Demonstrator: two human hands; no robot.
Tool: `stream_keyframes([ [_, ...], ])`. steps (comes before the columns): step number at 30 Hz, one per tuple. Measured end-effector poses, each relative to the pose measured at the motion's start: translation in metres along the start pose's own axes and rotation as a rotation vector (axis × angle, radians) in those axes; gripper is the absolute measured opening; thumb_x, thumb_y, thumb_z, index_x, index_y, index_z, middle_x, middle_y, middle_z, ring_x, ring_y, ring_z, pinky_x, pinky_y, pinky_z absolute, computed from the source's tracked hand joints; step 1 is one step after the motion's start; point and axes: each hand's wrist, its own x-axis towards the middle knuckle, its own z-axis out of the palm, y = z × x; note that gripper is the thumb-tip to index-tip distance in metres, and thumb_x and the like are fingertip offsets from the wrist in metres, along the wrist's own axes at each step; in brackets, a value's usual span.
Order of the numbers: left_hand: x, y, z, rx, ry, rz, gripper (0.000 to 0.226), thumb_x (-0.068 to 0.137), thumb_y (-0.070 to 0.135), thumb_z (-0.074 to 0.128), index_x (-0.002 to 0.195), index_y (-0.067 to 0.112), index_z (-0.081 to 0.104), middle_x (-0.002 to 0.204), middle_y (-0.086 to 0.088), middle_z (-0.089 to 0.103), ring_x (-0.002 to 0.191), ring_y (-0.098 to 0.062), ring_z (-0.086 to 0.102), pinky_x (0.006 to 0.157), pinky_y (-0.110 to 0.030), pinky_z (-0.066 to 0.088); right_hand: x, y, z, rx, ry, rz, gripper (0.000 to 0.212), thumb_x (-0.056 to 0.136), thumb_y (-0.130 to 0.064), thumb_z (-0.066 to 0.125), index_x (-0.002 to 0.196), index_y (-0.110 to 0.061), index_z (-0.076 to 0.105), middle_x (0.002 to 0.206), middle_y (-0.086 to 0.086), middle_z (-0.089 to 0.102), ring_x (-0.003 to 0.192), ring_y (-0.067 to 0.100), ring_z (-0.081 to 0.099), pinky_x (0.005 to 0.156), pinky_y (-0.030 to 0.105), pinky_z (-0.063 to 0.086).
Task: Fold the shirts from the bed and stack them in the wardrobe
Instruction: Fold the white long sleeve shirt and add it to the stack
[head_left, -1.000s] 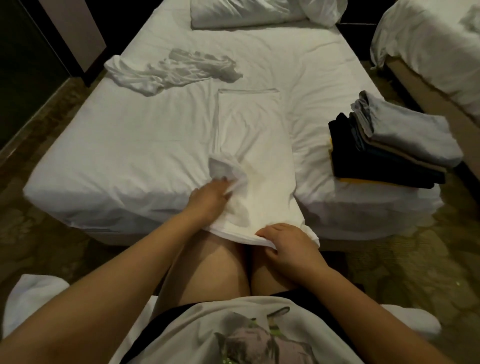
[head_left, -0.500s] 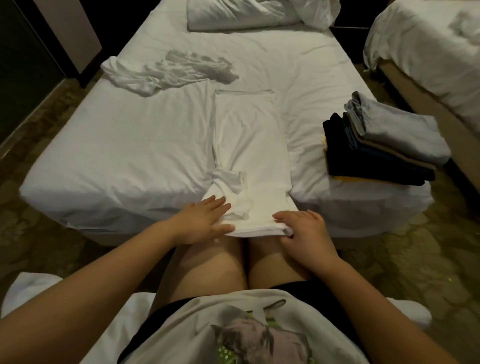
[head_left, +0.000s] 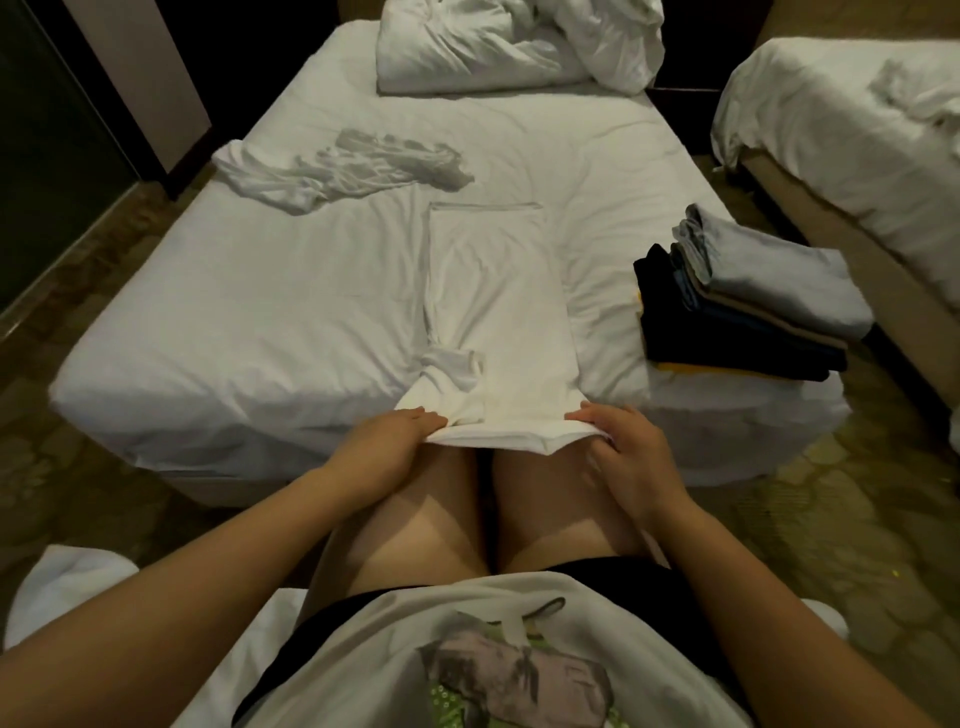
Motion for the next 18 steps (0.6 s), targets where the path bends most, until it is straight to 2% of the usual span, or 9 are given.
stream_keyframes([
  [1,-0.002,0.0,-0.004,0.007,0.007,0.005,0.045,0.098,0.024,0.029,0.142,0.028,0.038,0.15,-0.002,0.035,0.135,-0.021,0.036,0.107,-0.027,0.027,0.0,-0.002,-0.002,0.005,0.014,-0.019,0.026,0.083,-0.003,0.055,0.101,-0.009,0.072,0.088,-0.011,0.059,0.092,0.023,0.057,0.088,0.035,0.041],
  [3,-0.006,0.0,-0.01,0.018,0.032,0.036,0.047,0.099,0.014,0.036,0.142,0.032,0.037,0.152,-0.002,0.032,0.137,-0.02,0.032,0.108,-0.026,0.024,-0.002,-0.008,-0.005,0.028,0.04,-0.069,0.027,0.082,0.007,0.059,0.098,-0.008,0.073,0.085,-0.015,0.061,0.087,0.009,0.054,0.093,0.035,0.038],
  [5,-0.009,-0.001,-0.015,0.043,0.049,0.07,0.054,0.096,0.006,0.037,0.142,0.035,0.034,0.152,-0.002,0.031,0.141,-0.017,0.027,0.11,-0.025,0.02,-0.005,-0.011,-0.008,0.02,0.058,-0.123,0.026,0.081,0.009,0.059,0.096,-0.007,0.073,0.089,-0.003,0.069,0.087,-0.004,0.048,0.1,0.031,0.033],
  [8,-0.018,0.002,-0.018,0.077,0.011,0.067,0.059,0.095,0.002,0.035,0.142,0.037,0.031,0.153,-0.002,0.028,0.142,-0.016,0.024,0.113,-0.026,0.019,-0.01,-0.009,-0.011,-0.042,0.035,-0.171,0.025,0.082,-0.001,0.055,0.098,-0.008,0.073,0.097,0.007,0.071,0.094,0.005,0.055,0.1,0.028,0.031],
  [11,-0.029,0.008,-0.019,0.1,-0.038,0.047,0.053,0.099,0.009,0.033,0.143,0.037,0.032,0.154,-0.004,0.025,0.14,-0.019,0.027,0.113,-0.026,0.02,-0.017,-0.014,-0.022,-0.082,-0.16,-0.112,0.024,0.085,-0.001,0.058,0.102,-0.011,0.072,0.101,0.011,0.068,0.098,0.021,0.06,0.079,0.014,0.033],
  [13,-0.036,0.016,-0.017,0.082,-0.033,0.044,0.048,0.1,0.012,0.033,0.142,0.035,0.036,0.151,-0.003,0.033,0.138,-0.019,0.031,0.108,-0.022,0.02,-0.02,-0.015,-0.028,-0.165,-0.233,-0.162,0.019,0.085,-0.003,0.063,0.099,-0.01,0.073,0.099,0.016,0.067,0.097,0.026,0.06,0.07,0.018,0.032],
  [15,-0.042,0.022,-0.014,0.037,-0.036,0.068,0.044,0.099,0.012,0.039,0.14,0.029,0.042,0.148,0.001,0.039,0.137,-0.016,0.031,0.102,-0.012,0.021,-0.022,-0.014,-0.034,-0.214,-0.27,-0.195,0.014,0.085,-0.007,0.065,0.095,-0.01,0.075,0.094,0.018,0.066,0.093,0.03,0.06,0.072,0.028,0.037],
  [17,-0.047,0.024,-0.01,-0.058,-0.036,0.058,0.042,0.098,0.016,0.043,0.139,0.025,0.045,0.146,0.003,0.039,0.138,-0.015,0.03,0.094,-0.001,0.018,-0.022,-0.014,-0.039,-0.253,-0.352,-0.15,0.014,0.086,-0.011,0.063,0.094,-0.013,0.074,0.093,0.015,0.065,0.091,0.026,0.058,0.073,0.028,0.038],
  [18,-0.05,0.026,-0.008,-0.031,-0.063,0.078,0.043,0.099,0.016,0.041,0.141,0.027,0.04,0.148,0.004,0.036,0.139,-0.014,0.028,0.095,-0.001,0.012,-0.022,-0.013,-0.04,-0.271,-0.408,-0.109,0.013,0.087,-0.014,0.063,0.093,-0.017,0.074,0.091,0.013,0.065,0.089,0.022,0.057,0.071,0.026,0.039],
])
